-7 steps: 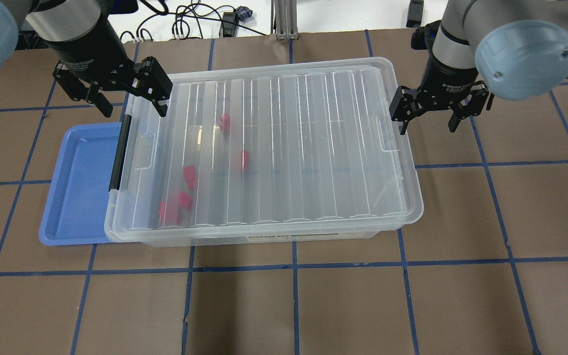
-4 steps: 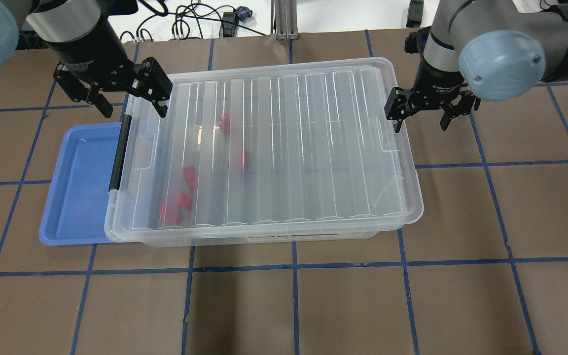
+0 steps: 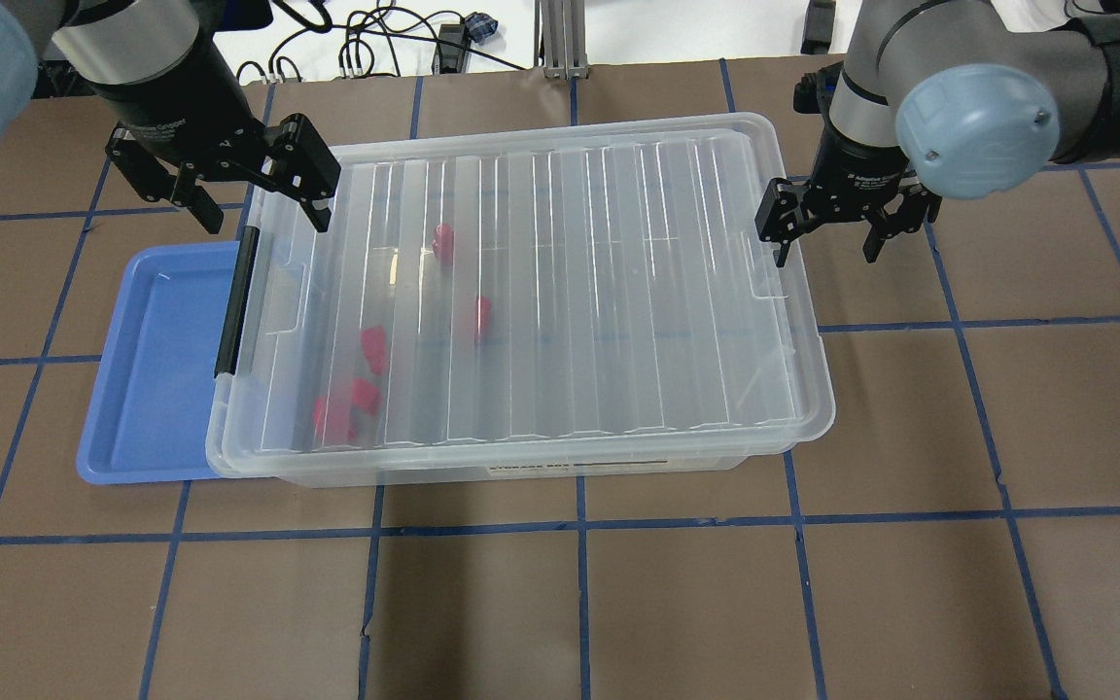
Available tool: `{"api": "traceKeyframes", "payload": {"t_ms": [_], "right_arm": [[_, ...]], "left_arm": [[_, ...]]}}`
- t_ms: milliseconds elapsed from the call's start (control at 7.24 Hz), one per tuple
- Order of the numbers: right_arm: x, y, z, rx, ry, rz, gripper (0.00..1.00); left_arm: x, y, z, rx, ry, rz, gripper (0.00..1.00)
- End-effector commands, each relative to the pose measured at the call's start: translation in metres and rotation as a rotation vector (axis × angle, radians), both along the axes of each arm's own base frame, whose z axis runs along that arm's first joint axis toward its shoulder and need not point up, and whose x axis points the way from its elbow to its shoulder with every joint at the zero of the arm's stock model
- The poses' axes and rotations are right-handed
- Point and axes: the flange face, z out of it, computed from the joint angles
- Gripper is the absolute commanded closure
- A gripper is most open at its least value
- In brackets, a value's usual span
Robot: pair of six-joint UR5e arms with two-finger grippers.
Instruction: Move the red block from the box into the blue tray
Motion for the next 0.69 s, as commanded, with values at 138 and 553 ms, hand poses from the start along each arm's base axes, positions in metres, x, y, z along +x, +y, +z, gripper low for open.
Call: {"api": "traceKeyframes", "payload": {"t_ms": [138, 553], "right_arm": [[-0.005, -0.005, -0.006, 0.003, 0.014, 0.009, 0.00], [-0.037, -0.011, -0.006, -0.008, 0.013, 0.003, 0.00]], "left_arm": [[0.000, 0.000, 0.000, -0.001, -0.002, -0.002, 0.00], [0.000, -0.001, 0.000, 0.001, 0.003, 0.000, 0.00]]}}
